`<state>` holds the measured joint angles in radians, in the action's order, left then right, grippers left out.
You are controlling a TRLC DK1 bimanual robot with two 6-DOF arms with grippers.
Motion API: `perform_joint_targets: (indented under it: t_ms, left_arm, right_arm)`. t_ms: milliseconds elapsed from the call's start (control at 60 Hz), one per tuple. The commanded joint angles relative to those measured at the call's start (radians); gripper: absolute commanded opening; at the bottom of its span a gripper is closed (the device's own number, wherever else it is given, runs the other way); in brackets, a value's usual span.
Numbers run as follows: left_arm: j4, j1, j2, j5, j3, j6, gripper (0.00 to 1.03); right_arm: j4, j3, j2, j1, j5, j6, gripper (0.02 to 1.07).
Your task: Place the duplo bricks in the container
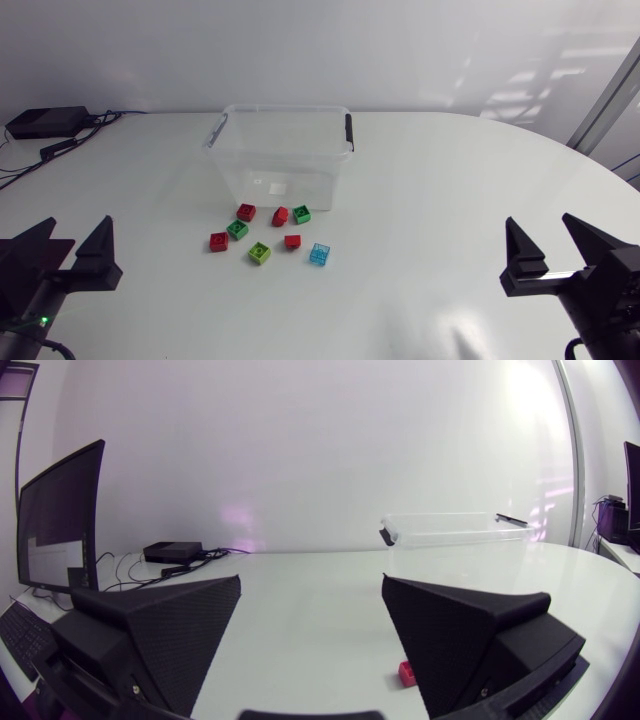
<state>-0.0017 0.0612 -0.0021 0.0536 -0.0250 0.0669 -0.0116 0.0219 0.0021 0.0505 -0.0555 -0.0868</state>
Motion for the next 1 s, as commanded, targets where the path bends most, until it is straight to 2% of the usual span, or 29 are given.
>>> perform_joint_targets:
  t_ms: [0,250,383,533,600,767,833,983]
  left_arm:
    - [0.002,-0.017,-0.013,-0.009,0.004,-0.029,0.99]
    - [-0.081,-0.058,0.001,-0.009,-0.139,-0.030,0.96]
    - [-0.101,-0.100,0.100,-0.009,-0.236,-0.035,0.96]
    - [-0.101,-0.115,0.260,-0.009,-0.328,-0.045,0.96]
    - [-0.100,-0.126,0.364,-0.009,-0.374,-0.045,0.91]
    - [-0.132,-0.141,0.628,-0.009,-0.490,-0.045,0.91]
    - [-0.136,-0.139,0.714,-0.011,-0.526,-0.041,0.86]
    - [-0.173,-0.135,0.942,-0.060,-0.604,-0.018,0.86]
  right_arm:
    - [-0.005,-0.025,-0.008,0.005,0.002,0.024,1.02]
    - [0.009,0.044,0.009,0.038,-0.003,0.024,1.02]
    - [0.012,0.130,0.119,0.058,-0.012,0.032,1.02]
    - [0.012,0.220,0.256,0.065,-0.012,0.042,1.02]
    - [0.012,0.253,0.303,0.080,-0.012,0.047,1.02]
    - [0.025,0.328,0.449,0.092,-0.014,0.065,1.02]
    - [0.048,0.362,0.530,0.092,-0.006,0.087,1.02]
    - [0.081,0.401,0.676,0.094,0.019,0.088,1.02]
